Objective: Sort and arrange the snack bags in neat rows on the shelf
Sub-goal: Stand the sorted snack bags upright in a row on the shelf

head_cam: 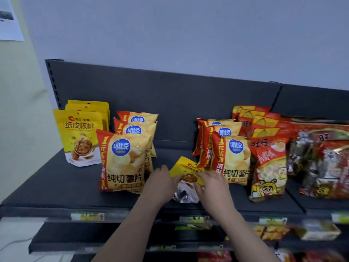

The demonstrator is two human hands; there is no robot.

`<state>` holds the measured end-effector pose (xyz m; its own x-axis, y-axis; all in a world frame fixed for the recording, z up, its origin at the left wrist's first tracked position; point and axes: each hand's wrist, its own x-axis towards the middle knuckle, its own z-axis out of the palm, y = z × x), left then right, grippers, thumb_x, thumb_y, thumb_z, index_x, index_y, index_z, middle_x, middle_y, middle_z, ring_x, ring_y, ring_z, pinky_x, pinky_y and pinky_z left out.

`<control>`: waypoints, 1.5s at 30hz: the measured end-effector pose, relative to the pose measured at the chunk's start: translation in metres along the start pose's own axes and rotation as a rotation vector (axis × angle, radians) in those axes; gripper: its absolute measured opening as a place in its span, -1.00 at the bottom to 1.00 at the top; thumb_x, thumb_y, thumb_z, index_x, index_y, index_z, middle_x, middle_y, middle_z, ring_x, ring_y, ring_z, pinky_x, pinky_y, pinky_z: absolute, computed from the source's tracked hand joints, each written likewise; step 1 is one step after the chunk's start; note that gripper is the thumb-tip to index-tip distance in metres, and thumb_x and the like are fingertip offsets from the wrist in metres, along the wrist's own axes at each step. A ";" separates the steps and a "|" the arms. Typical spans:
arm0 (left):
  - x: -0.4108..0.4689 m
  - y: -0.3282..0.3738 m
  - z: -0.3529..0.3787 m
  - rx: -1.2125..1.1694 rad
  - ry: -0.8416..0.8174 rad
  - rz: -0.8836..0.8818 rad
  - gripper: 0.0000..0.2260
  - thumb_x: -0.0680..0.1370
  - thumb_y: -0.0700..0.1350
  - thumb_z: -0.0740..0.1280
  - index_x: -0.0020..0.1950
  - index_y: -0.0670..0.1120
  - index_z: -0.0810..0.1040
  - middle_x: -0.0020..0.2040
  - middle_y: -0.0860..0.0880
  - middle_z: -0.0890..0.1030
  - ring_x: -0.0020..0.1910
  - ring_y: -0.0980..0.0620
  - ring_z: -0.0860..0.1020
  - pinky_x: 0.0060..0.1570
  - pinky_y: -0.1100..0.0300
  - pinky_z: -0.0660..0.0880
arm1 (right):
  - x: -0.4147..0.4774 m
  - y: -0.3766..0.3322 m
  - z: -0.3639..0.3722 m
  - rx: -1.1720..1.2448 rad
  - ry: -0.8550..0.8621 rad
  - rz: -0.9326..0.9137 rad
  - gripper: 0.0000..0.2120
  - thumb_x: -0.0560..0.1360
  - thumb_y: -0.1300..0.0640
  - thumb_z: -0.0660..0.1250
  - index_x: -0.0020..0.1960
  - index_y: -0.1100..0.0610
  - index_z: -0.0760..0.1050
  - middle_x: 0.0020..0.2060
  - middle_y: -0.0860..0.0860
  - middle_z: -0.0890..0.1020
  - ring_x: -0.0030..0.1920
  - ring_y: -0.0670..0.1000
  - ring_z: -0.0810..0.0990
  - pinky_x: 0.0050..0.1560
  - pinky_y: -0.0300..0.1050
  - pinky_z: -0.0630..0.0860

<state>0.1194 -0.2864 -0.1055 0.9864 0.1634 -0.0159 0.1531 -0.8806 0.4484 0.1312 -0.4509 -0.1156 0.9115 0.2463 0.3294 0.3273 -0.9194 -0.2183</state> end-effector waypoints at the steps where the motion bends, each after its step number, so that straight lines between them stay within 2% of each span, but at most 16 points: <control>1: 0.006 0.003 0.004 -0.008 -0.038 -0.036 -0.44 0.62 0.22 0.11 0.38 -0.23 0.32 0.30 -0.22 0.46 0.25 -0.17 0.47 0.13 0.03 0.43 | 0.000 0.008 0.002 0.000 -0.042 0.005 -0.72 0.53 0.01 0.30 0.20 0.05 0.57 0.13 0.00 0.62 0.21 0.09 0.51 0.24 0.05 0.40; 5: 0.017 0.016 0.011 -0.122 -0.188 -0.127 -0.59 0.63 0.19 0.14 0.13 -0.16 0.44 0.18 -0.18 0.53 0.15 -0.16 0.51 0.01 0.11 0.43 | 0.000 0.024 0.006 0.103 -0.205 0.030 -0.76 0.59 0.02 0.20 0.16 0.05 0.55 0.05 0.02 0.62 0.09 0.12 0.56 0.06 -0.03 0.45; 8: 0.021 0.020 0.015 -0.309 -0.162 -0.215 -0.65 0.53 0.16 0.34 -0.17 -0.12 0.39 -0.17 -0.03 0.48 -0.15 -0.03 0.48 -0.23 0.16 0.37 | -0.002 0.031 0.015 0.200 -0.309 0.022 -0.84 0.58 0.11 0.16 -0.06 -0.02 0.52 -0.13 0.01 0.60 -0.01 0.14 0.58 -0.04 -0.08 0.39; 10: 0.023 0.021 0.020 -0.413 -0.154 -0.273 -0.63 0.47 0.13 0.43 -0.28 -0.08 0.35 -0.27 -0.01 0.45 -0.28 0.02 0.46 -0.25 0.16 0.35 | -0.003 0.036 0.018 0.280 -0.301 0.054 -0.79 0.59 0.12 0.15 0.05 0.02 0.56 -0.08 0.03 0.64 0.01 0.14 0.57 0.00 -0.06 0.40; 12: 0.024 0.022 0.023 -0.525 -0.167 -0.288 -0.64 0.41 0.12 0.49 -0.24 -0.11 0.44 -0.24 -0.07 0.55 -0.26 -0.01 0.53 -0.22 0.12 0.43 | -0.002 0.040 0.020 0.335 -0.292 0.080 -0.71 0.60 0.10 0.16 0.25 0.01 0.54 0.06 0.04 0.65 0.07 0.12 0.56 0.07 -0.03 0.49; 15: 0.026 0.021 0.027 -0.694 -0.171 -0.270 -0.52 0.26 0.15 0.55 -0.01 -0.15 0.61 -0.04 -0.14 0.67 -0.10 -0.08 0.64 -0.02 -0.04 0.61 | -0.003 0.042 0.020 0.420 -0.332 0.106 -0.65 0.61 0.07 0.16 0.37 -0.07 0.46 0.10 0.02 0.65 0.07 0.07 0.57 0.04 -0.04 0.55; 19: 0.018 0.026 0.011 -0.610 -0.060 -0.237 -0.61 0.42 0.01 0.50 0.04 -0.19 0.45 -0.04 -0.15 0.56 -0.12 -0.06 0.55 -0.23 0.08 0.46 | 0.000 0.040 0.013 0.457 -0.346 0.079 -0.65 0.63 0.07 0.17 0.40 0.00 0.43 0.21 0.01 0.60 0.16 0.04 0.54 0.09 -0.09 0.52; 23: 0.001 0.028 -0.015 -0.386 0.124 -0.136 -0.65 0.50 0.00 0.41 0.11 -0.11 0.32 -0.09 -0.04 0.51 -0.14 -0.05 0.52 -0.19 0.04 0.47 | 0.004 0.039 0.004 0.476 -0.308 0.081 -0.60 0.63 0.01 0.19 0.44 0.07 0.38 0.33 0.01 0.51 0.29 0.02 0.47 0.13 -0.20 0.44; 27: -0.020 0.028 -0.044 -0.556 0.253 -0.022 -0.64 0.47 -0.01 0.44 0.15 0.02 0.34 -0.06 0.09 0.53 -0.12 0.13 0.50 -0.23 0.19 0.40 | 0.007 0.020 -0.011 0.636 -0.209 0.085 -0.56 0.61 -0.08 0.20 0.41 0.09 0.38 0.23 -0.02 0.56 0.14 -0.10 0.52 -0.02 -0.31 0.44; 29: -0.029 0.024 -0.056 -0.679 0.285 0.016 -0.65 0.45 -0.01 0.45 0.17 0.01 0.44 -0.02 0.08 0.60 -0.06 0.11 0.55 -0.13 0.15 0.48 | 0.008 0.005 -0.023 0.802 -0.142 0.052 -0.70 0.60 -0.05 0.23 0.31 -0.02 0.43 0.08 -0.14 0.59 -0.01 -0.25 0.55 -0.14 -0.40 0.45; 32: -0.041 0.013 -0.070 -0.834 0.324 0.059 -0.75 0.47 -0.04 0.46 0.12 0.01 0.55 -0.04 0.03 0.68 -0.02 0.03 0.63 -0.06 0.09 0.54 | 0.011 -0.018 -0.039 0.992 -0.041 0.002 -0.86 0.57 0.02 0.31 0.11 -0.15 0.45 -0.04 -0.13 0.64 -0.06 -0.22 0.61 -0.13 -0.30 0.51; 34: -0.049 0.001 -0.079 -0.897 0.350 0.074 -0.83 0.50 -0.08 0.44 0.08 0.02 0.58 -0.09 0.03 0.70 -0.04 0.04 0.65 -0.08 0.12 0.53 | 0.012 -0.036 -0.045 1.064 -0.005 -0.025 -0.80 0.54 0.03 0.37 0.13 -0.12 0.46 -0.05 -0.08 0.65 -0.06 -0.14 0.64 -0.11 -0.18 0.58; 37: -0.060 -0.024 -0.093 -0.922 0.398 0.073 -0.87 0.53 -0.10 0.42 0.04 0.06 0.58 -0.08 0.02 0.70 -0.04 0.01 0.66 0.00 -0.03 0.58 | 0.012 -0.066 -0.045 1.095 0.017 -0.065 -0.69 0.49 0.03 0.42 0.21 -0.03 0.47 -0.08 -0.06 0.67 -0.07 -0.06 0.65 -0.09 0.04 0.62; 40: -0.068 -0.061 -0.108 -0.859 0.496 0.045 -0.79 0.47 0.06 0.42 0.07 0.08 0.55 -0.06 0.02 0.69 -0.02 -0.02 0.65 0.05 -0.17 0.56 | 0.013 -0.103 -0.044 1.104 0.055 -0.126 -0.61 0.46 0.05 0.46 0.23 -0.07 0.45 -0.08 -0.09 0.68 -0.07 -0.09 0.66 -0.09 0.06 0.63; 42: -0.071 -0.088 -0.118 -0.810 0.547 0.028 -0.70 0.41 0.15 0.39 0.09 0.11 0.51 -0.04 0.03 0.68 -0.01 -0.02 0.65 0.05 -0.18 0.55 | 0.015 -0.131 -0.040 1.082 0.069 -0.173 -0.61 0.44 0.08 0.46 0.16 -0.22 0.42 -0.06 -0.10 0.68 -0.06 -0.10 0.66 -0.09 0.06 0.62; 45: -0.073 -0.131 -0.133 -0.786 0.617 -0.006 -0.71 0.45 0.08 0.40 0.13 0.11 0.47 -0.03 0.05 0.68 -0.03 0.00 0.66 0.03 -0.13 0.56 | 0.017 -0.178 -0.030 1.000 0.070 -0.223 -0.65 0.44 0.05 0.44 0.06 -0.28 0.38 -0.07 -0.13 0.63 -0.08 -0.10 0.61 -0.10 0.07 0.59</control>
<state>0.0190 -0.1241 -0.0446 0.7479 0.5658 0.3472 -0.1453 -0.3709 0.9172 0.0811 -0.2922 -0.0431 0.7985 0.3326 0.5017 0.5742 -0.1705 -0.8008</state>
